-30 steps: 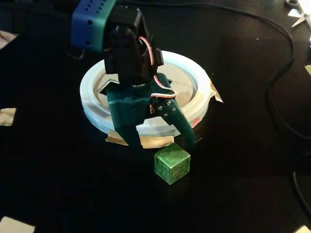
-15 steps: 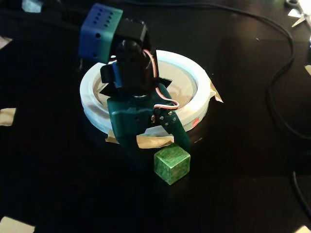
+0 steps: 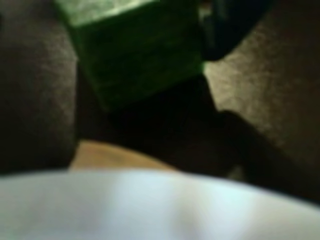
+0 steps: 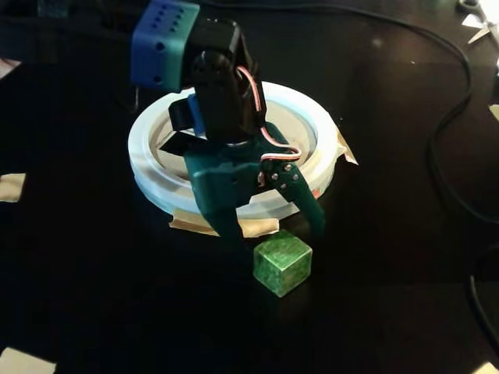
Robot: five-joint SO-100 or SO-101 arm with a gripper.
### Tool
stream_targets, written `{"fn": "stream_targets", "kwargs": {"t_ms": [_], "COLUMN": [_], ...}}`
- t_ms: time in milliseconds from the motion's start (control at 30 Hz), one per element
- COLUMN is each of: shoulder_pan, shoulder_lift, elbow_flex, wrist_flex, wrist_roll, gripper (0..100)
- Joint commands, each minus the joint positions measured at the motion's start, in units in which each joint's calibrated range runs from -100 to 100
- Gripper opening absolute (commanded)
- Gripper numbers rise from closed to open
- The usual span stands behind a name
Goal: Pick up the square block and drop it in corresponding square shaped hole
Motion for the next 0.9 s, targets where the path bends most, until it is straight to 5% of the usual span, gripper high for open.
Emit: {"fn": "stream_targets", "kwargs": {"t_ms": [0, 867], "shoulder_pan": [1.3, 2.2], "shoulder_lift": [-0.6, -1.0], "elbow_flex": [-4.5, -4.4], "wrist_flex": [0.0, 0.3], "wrist_roll": [0.4, 1.8], "gripper": [67, 67]}}
